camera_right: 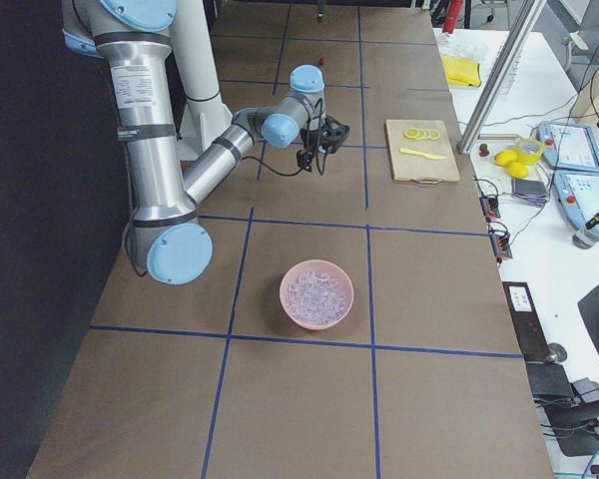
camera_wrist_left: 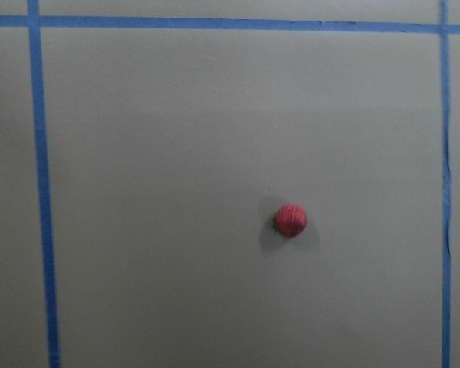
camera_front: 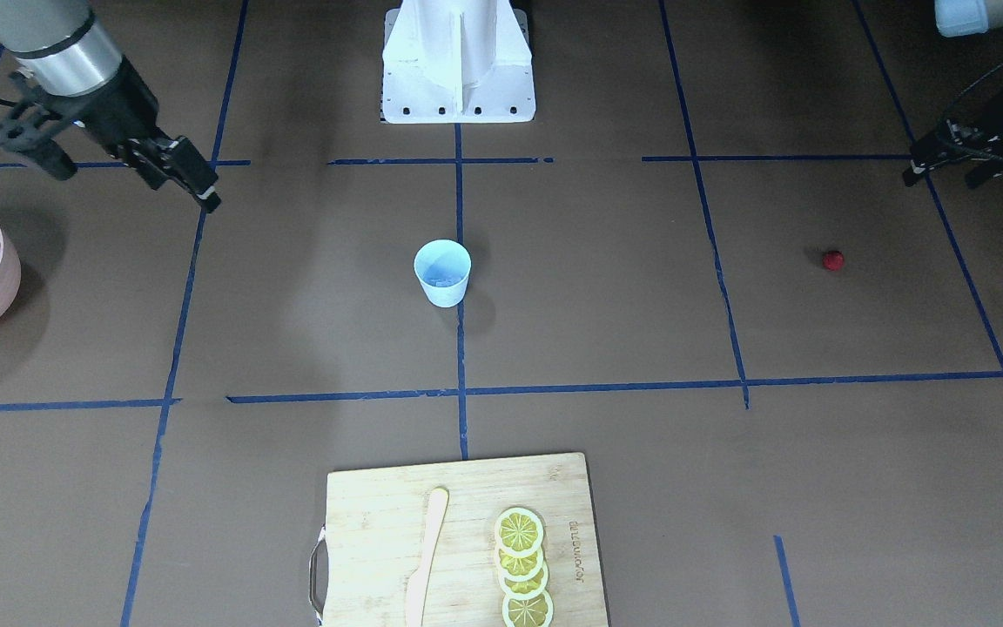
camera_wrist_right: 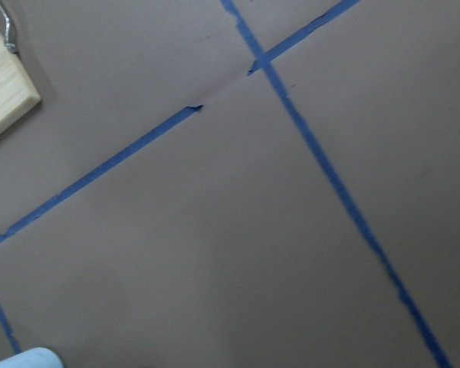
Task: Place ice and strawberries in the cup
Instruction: 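Return the right gripper to the bowl while the left reaches for the strawberry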
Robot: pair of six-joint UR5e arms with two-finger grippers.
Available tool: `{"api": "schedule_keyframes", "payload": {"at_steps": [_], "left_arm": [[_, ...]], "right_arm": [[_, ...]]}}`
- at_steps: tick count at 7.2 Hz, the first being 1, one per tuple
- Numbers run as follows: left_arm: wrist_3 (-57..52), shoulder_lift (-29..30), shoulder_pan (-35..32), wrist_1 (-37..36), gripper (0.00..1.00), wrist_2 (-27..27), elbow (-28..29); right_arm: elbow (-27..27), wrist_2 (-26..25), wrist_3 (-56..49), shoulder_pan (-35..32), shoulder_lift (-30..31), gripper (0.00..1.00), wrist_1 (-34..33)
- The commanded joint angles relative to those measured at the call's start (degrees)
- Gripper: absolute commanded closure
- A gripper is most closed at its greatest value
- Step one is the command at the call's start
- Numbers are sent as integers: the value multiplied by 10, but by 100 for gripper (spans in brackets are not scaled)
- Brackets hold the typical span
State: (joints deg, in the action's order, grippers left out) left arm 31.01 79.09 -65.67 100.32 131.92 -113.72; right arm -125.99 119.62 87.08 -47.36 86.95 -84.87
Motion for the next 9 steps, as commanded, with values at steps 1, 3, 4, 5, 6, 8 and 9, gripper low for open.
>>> {"api": "schedule_keyframes", "payload": {"at_steps": [1,3,4,5,6,8,9], "left_arm": [[41,11,55,90,0,-52,48],[138,33,109,190,1,-70,107],[141,54,137,193,1,-97,130],[140,57,147,193,2,-122,139],[140,59,154,195,3,-123,160],[143,69,157,195,6,-122,167],[143,69,161,195,9,-121,167]], "right_arm": [[-14,48,-173,-66,101,0,4],[-11,80,-274,-116,145,0,4],[-12,92,-301,-134,159,0,4],[-13,94,-306,-137,161,0,4],[-11,94,-307,-136,161,0,4],[-11,94,-307,-136,161,0,6],[-11,94,-307,-135,161,0,6]]}}
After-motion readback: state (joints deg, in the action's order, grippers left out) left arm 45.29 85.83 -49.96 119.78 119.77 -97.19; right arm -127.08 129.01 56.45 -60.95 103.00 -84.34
